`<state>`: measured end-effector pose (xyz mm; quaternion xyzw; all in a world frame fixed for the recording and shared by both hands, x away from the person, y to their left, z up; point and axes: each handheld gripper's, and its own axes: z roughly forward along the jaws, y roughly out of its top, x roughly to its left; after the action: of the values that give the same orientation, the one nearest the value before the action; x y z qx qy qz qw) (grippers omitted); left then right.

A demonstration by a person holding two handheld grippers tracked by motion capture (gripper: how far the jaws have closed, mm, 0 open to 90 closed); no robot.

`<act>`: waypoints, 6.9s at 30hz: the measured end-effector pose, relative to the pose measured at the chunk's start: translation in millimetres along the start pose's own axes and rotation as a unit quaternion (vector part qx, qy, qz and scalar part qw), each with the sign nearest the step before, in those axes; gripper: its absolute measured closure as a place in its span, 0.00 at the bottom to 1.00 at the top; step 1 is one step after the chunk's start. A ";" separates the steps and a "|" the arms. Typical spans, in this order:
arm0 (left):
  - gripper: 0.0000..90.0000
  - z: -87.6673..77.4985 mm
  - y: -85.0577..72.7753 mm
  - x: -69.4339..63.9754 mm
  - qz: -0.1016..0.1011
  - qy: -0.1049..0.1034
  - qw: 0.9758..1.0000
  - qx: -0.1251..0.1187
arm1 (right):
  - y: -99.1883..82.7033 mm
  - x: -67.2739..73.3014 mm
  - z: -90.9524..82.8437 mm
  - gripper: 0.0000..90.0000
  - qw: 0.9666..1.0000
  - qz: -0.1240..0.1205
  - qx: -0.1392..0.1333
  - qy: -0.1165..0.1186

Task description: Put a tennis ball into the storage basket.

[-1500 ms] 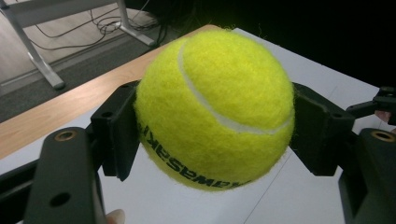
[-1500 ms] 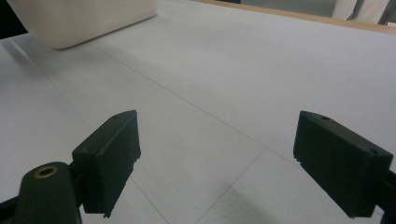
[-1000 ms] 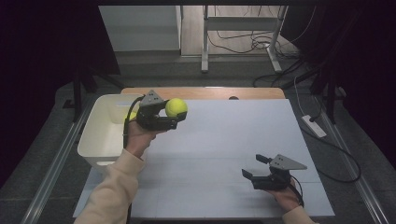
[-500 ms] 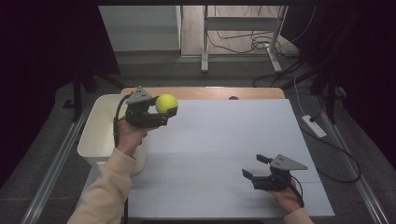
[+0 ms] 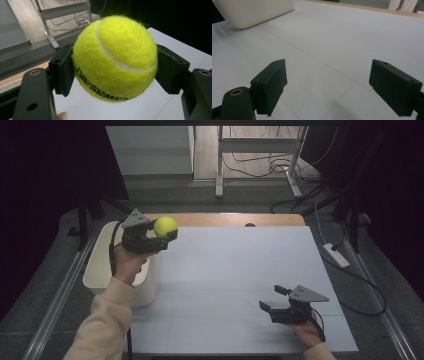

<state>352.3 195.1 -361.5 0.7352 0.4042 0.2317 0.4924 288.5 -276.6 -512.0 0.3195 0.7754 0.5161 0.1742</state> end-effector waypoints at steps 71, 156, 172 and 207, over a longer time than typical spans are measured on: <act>0.30 -35.3 -34.8 87.6 -0.054 0.120 0.987 0.092 | -0.2 1.4 3.8 0.16 1.000 -0.003 0.005 0.001; 0.06 -49.8 -57.7 23.2 -0.043 -0.018 0.999 0.020 | 0.3 0.2 -2.1 0.16 1.000 -0.001 -0.003 -0.004; 0.06 -39.4 -70.0 -23.3 -0.001 -0.078 0.997 0.010 | -1.4 -2.1 -8.9 0.16 1.000 0.004 -0.006 -0.010; 0.07 -13.7 -105.1 -97.2 0.050 -0.146 0.988 0.019 | -3.1 -1.8 -16.9 0.16 1.000 0.011 -0.011 -0.017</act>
<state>248.7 142.3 -446.1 0.7897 0.2950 0.1385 0.5198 278.8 -290.3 -508.1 0.3346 0.7632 0.5210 0.1847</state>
